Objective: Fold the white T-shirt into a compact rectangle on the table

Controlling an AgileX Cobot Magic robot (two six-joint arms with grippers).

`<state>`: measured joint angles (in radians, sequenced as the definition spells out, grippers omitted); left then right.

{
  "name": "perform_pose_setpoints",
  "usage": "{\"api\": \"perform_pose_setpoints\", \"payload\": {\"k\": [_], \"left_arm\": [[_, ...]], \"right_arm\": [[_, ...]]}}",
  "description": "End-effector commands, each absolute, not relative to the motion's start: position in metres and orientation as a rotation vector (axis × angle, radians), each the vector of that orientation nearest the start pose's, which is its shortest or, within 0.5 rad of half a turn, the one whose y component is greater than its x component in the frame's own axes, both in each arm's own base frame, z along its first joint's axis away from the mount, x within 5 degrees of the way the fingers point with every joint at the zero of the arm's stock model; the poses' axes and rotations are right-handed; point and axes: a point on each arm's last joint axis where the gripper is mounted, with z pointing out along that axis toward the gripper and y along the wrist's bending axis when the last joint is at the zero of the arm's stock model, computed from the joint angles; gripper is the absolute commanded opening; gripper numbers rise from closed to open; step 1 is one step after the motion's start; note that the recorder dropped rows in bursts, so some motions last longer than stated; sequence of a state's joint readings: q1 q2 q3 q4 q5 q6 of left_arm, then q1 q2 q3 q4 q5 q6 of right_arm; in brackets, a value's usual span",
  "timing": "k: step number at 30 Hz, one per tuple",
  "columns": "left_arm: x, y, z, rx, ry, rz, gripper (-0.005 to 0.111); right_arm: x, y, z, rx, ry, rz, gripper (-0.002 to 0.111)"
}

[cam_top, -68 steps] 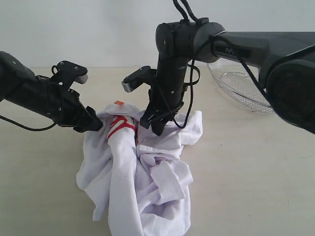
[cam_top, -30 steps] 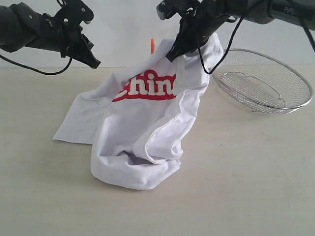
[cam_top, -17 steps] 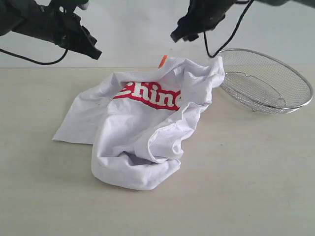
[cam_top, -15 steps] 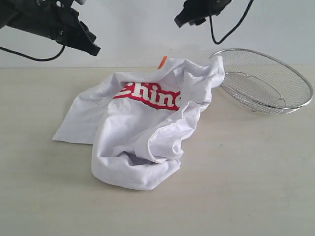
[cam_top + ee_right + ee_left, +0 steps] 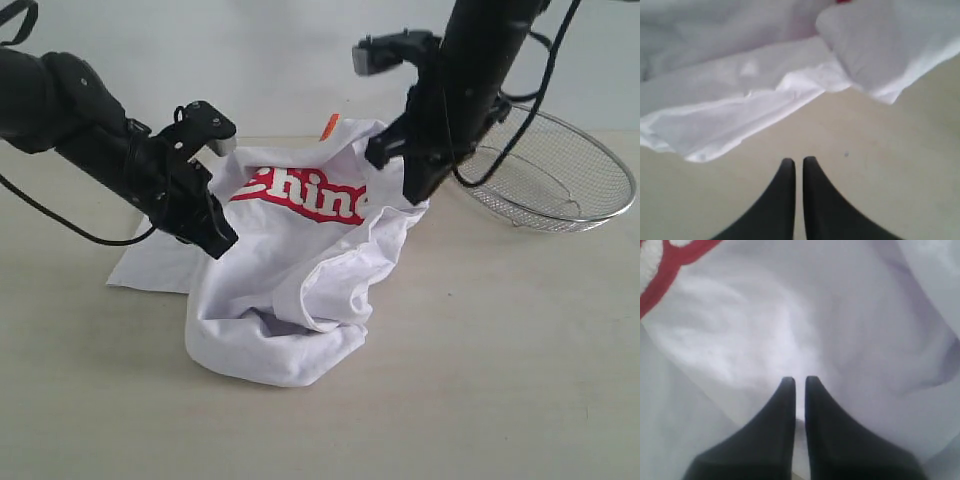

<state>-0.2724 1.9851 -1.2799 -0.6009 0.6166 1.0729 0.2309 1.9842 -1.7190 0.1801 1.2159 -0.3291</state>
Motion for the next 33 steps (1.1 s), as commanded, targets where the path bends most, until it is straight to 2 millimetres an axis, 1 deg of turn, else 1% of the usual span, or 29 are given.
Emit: {"api": "perform_pose_setpoints", "payload": {"k": [1,5,7,9,11,13,16,19,20,22,26,30,32,33], "left_arm": [[0.381,-0.131,0.145,1.117,2.393,-0.292,0.004],[0.383,-0.130,0.126,1.107,2.433,-0.298,0.004],[0.384,-0.130,0.116,1.105,2.457,-0.302,0.004],[0.384,-0.128,0.106,1.103,2.483,-0.308,0.004],[0.385,-0.125,0.099,1.096,2.501,-0.308,0.004],[0.386,-0.121,0.096,1.085,2.512,-0.307,0.004],[0.387,-0.117,0.096,1.070,2.518,-0.304,0.004],[0.389,-0.111,0.095,1.050,2.527,-0.301,0.004],[0.390,-0.108,0.095,1.044,2.531,-0.298,0.004],[0.391,-0.103,0.095,1.028,2.536,-0.293,0.004],[0.394,-0.093,0.095,1.018,2.530,-0.273,0.004],[0.396,-0.087,0.096,1.005,2.529,-0.260,0.004],[0.396,-0.087,0.096,1.007,2.528,-0.258,0.004],[0.396,-0.087,0.096,1.013,2.525,-0.257,0.004]], "right_arm": [[0.381,0.113,0.237,-0.773,2.900,0.380,0.000],[0.375,0.125,0.222,-0.734,2.847,0.604,0.000],[0.373,0.129,0.220,-0.690,2.838,0.685,0.000],[0.370,0.134,0.220,-0.677,2.839,0.778,0.002],[0.368,0.140,0.221,-0.687,2.831,0.821,0.008],[0.365,0.149,0.221,-0.713,2.818,0.823,0.020],[0.362,0.166,0.221,-0.751,2.781,0.801,0.041],[0.359,0.185,0.221,-0.763,2.743,0.778,0.056],[0.357,0.189,0.221,-0.748,2.749,0.774,0.058],[0.355,0.195,0.220,-0.693,2.781,0.752,0.059],[0.353,0.193,0.216,-0.608,2.862,0.626,0.059],[0.356,0.194,0.217,-0.571,2.839,0.627,0.059],[0.356,0.196,0.214,-0.550,2.842,0.656,0.059],[0.356,0.197,0.209,-0.543,2.867,0.678,0.059]]}}
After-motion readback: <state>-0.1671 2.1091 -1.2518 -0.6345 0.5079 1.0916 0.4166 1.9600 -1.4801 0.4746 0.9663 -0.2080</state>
